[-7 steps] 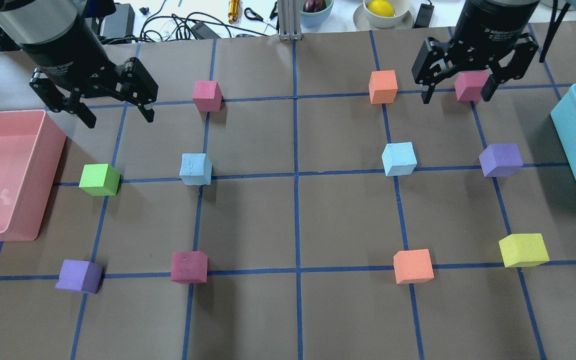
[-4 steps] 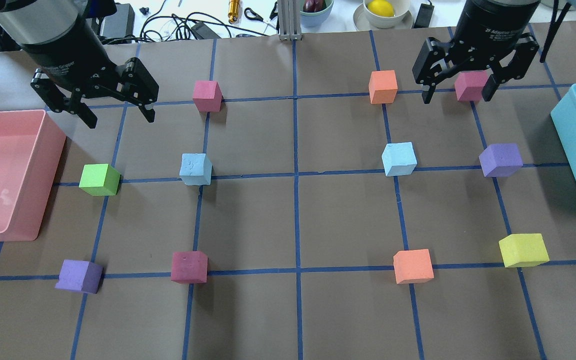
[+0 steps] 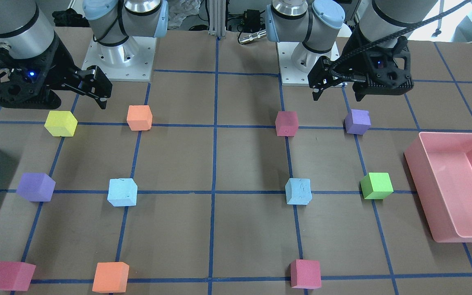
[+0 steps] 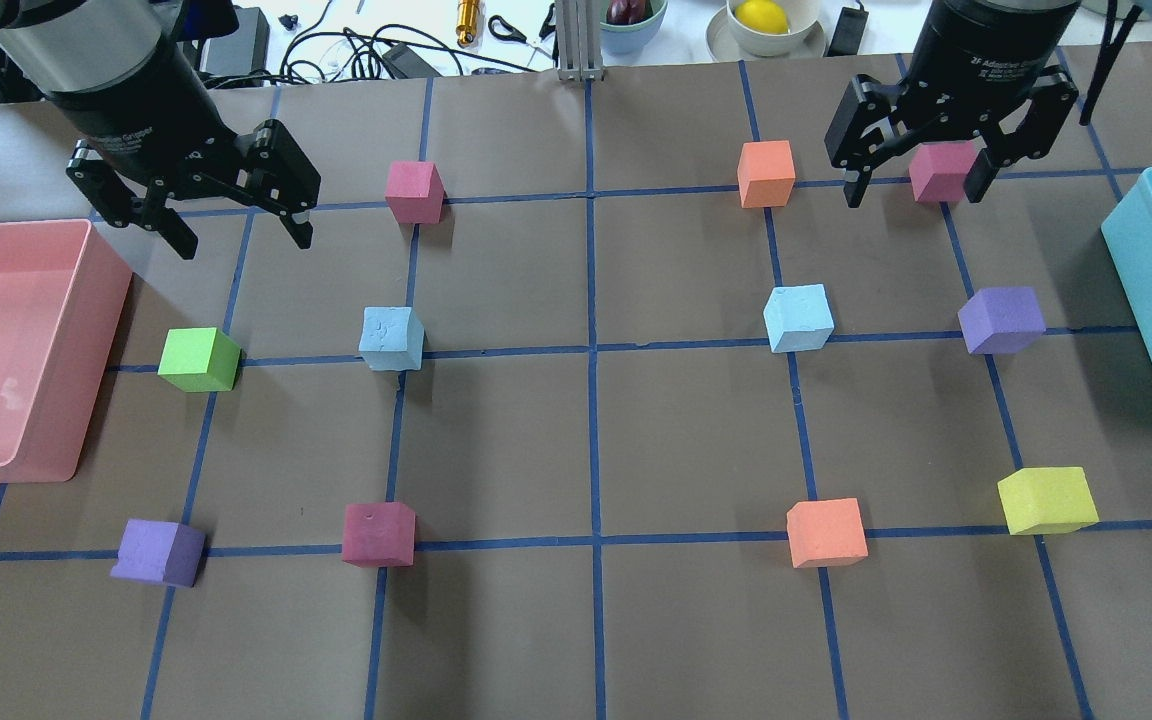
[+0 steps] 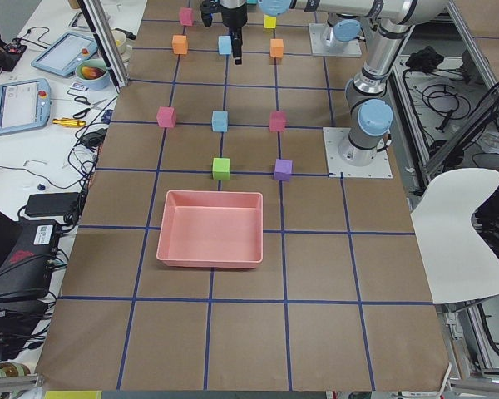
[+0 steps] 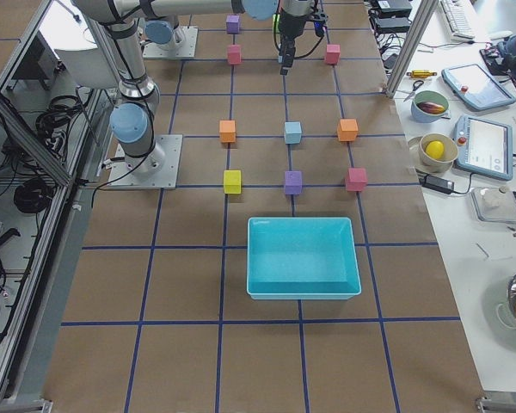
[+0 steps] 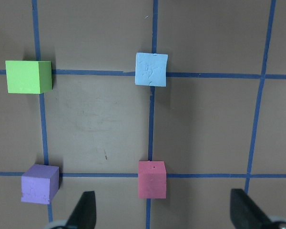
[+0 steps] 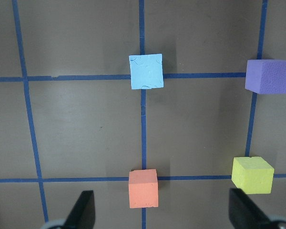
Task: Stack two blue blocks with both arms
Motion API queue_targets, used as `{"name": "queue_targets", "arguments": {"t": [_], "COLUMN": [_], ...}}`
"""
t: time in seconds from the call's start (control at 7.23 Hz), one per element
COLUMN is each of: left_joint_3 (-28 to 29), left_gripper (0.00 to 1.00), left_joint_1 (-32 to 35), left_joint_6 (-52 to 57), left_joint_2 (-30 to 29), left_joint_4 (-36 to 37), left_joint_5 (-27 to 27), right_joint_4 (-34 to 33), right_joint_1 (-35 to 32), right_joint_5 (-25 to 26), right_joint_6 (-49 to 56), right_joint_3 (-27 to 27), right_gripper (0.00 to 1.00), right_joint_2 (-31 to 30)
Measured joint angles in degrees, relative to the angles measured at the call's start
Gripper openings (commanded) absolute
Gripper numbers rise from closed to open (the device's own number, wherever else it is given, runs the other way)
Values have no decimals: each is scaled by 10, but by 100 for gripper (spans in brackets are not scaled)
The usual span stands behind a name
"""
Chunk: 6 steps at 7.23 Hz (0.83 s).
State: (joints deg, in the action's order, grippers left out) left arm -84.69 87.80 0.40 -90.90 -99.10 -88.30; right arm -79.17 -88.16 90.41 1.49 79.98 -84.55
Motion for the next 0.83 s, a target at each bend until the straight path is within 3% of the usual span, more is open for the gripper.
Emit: {"name": "queue_targets", "arguments": {"t": [0.83], "left_joint_3": [-10], "left_gripper": [100], "left_joint_1": [0], "left_joint_6": [6], "left_joint_2": [9], "left_joint_4": [2], "left_joint_5": [-2], "right_joint_4": [-1], "right_joint_1": [1], "right_joint_5": [1], "right_joint_6": [0], "right_joint_3": [0], "right_gripper": [100], "right_joint_2": [1]}}
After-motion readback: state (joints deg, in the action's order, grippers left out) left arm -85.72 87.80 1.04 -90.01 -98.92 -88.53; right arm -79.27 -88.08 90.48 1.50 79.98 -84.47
